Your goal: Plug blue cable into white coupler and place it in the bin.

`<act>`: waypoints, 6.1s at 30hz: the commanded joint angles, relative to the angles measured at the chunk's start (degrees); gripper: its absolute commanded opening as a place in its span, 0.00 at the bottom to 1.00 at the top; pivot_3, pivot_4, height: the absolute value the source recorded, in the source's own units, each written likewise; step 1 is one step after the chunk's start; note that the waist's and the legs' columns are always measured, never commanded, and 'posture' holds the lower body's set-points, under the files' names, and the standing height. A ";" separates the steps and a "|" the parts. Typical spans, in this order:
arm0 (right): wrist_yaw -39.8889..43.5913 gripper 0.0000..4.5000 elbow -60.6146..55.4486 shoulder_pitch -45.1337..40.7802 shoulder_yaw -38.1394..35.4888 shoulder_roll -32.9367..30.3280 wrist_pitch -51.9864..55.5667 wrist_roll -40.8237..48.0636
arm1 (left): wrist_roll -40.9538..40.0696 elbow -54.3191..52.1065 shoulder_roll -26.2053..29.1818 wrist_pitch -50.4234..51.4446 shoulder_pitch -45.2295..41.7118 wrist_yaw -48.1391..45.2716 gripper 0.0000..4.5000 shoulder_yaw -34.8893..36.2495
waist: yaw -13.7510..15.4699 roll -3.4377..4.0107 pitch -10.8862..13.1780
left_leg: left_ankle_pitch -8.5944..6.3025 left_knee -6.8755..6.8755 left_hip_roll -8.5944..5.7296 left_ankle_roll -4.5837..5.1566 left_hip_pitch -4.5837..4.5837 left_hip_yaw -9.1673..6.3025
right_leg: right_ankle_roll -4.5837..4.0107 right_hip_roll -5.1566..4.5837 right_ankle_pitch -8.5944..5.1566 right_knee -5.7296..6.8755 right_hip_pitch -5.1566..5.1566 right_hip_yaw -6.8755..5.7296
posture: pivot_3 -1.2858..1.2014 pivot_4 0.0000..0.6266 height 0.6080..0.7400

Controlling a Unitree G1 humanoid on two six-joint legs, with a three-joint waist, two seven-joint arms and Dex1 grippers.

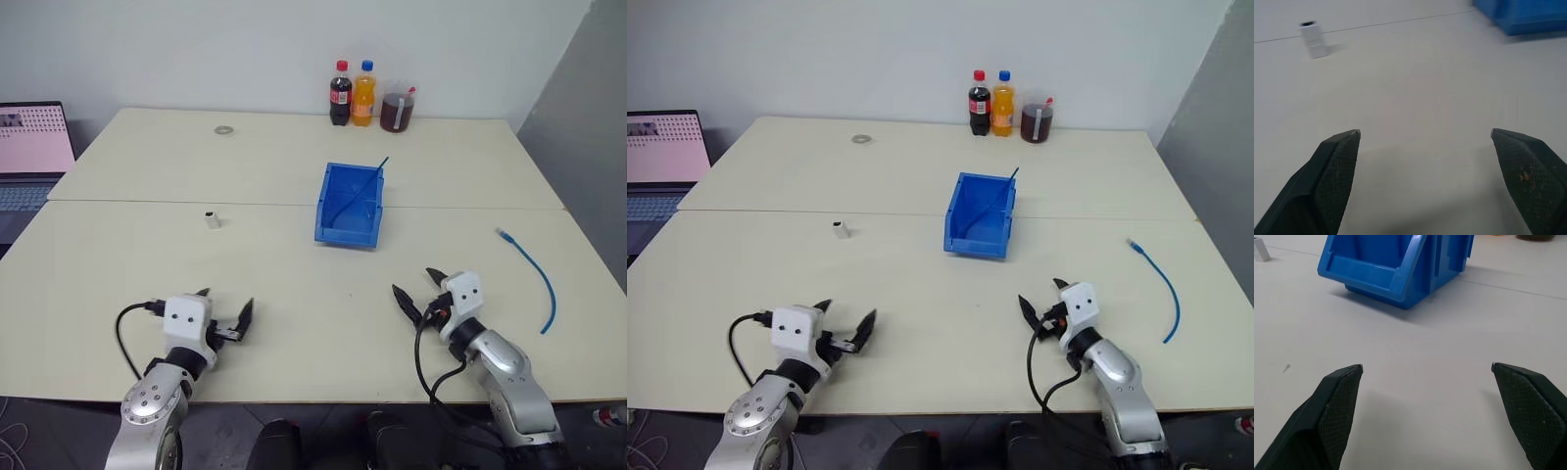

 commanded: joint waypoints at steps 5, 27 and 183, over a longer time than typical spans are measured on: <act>-0.34 1.00 -6.87 -0.83 -12.08 -5.66 3.15 6.04 | -3.43 -3.40 9.01 5.61 -15.15 -12.68 1.00 -8.03 | 0.29 0.02 0.01 | 0.01 0.05 -0.09 0.01 -0.02 0.00 | 0.00 0.08 0.00 0.01 0.02 -0.02 | 0.52 0.24 1.00; 3.93 0.91 26.96 -20.37 -18.84 -31.41 35.96 6.55 | -6.43 9.41 11.96 10.20 -47.03 -35.25 1.00 -23.88 | -0.12 0.12 0.06 | 0.01 0.01 -0.31 0.02 -0.09 0.14 | 0.11 0.35 0.05 -0.09 -0.01 0.09 | 0.52 0.24 1.00; 4.62 0.76 -16.44 -21.85 -2.05 1.36 45.58 44.31 | -35.39 6.56 13.41 35.50 -40.59 -30.70 0.05 -4.69 | -0.42 0.09 0.16 | 0.01 0.09 -0.10 0.02 -0.13 -0.14 | 0.26 0.15 -0.03 0.03 0.00 -0.14 | 0.52 0.24 1.00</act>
